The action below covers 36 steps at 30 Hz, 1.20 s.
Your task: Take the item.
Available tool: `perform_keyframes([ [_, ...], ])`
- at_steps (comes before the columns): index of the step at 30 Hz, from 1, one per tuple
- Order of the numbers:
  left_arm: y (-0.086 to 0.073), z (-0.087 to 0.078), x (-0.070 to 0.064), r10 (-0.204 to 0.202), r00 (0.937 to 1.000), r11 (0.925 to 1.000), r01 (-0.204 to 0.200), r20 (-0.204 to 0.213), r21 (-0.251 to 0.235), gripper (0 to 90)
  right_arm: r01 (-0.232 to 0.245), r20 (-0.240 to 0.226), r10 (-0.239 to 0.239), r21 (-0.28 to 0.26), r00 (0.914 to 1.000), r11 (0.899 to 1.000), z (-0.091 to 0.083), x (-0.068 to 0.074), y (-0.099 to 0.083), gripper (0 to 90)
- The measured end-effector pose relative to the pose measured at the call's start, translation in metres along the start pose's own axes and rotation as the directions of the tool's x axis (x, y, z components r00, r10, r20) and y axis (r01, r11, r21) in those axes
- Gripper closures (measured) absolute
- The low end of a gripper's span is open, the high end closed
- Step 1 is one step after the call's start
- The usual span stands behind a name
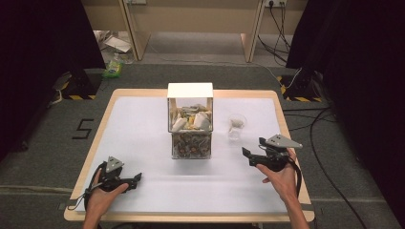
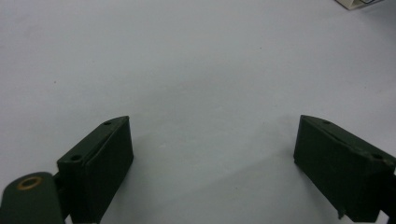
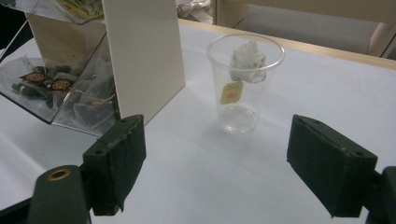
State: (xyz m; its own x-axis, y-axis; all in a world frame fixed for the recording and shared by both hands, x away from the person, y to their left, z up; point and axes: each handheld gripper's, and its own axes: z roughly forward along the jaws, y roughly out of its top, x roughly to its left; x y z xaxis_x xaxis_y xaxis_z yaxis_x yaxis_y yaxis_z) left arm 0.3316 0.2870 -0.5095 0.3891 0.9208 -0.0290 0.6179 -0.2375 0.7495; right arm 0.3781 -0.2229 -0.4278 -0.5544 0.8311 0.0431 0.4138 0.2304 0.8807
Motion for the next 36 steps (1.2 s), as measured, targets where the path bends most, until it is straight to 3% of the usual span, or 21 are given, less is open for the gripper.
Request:
perform_keyframes([
  [36,0.0,0.0,0.0,0.0,1.0,1.0,0.0,0.0,0.0,10.9,-0.01,0.007,0.01,0.057,0.9999,0.998,-0.017,-0.002,-0.034,21.4],
])
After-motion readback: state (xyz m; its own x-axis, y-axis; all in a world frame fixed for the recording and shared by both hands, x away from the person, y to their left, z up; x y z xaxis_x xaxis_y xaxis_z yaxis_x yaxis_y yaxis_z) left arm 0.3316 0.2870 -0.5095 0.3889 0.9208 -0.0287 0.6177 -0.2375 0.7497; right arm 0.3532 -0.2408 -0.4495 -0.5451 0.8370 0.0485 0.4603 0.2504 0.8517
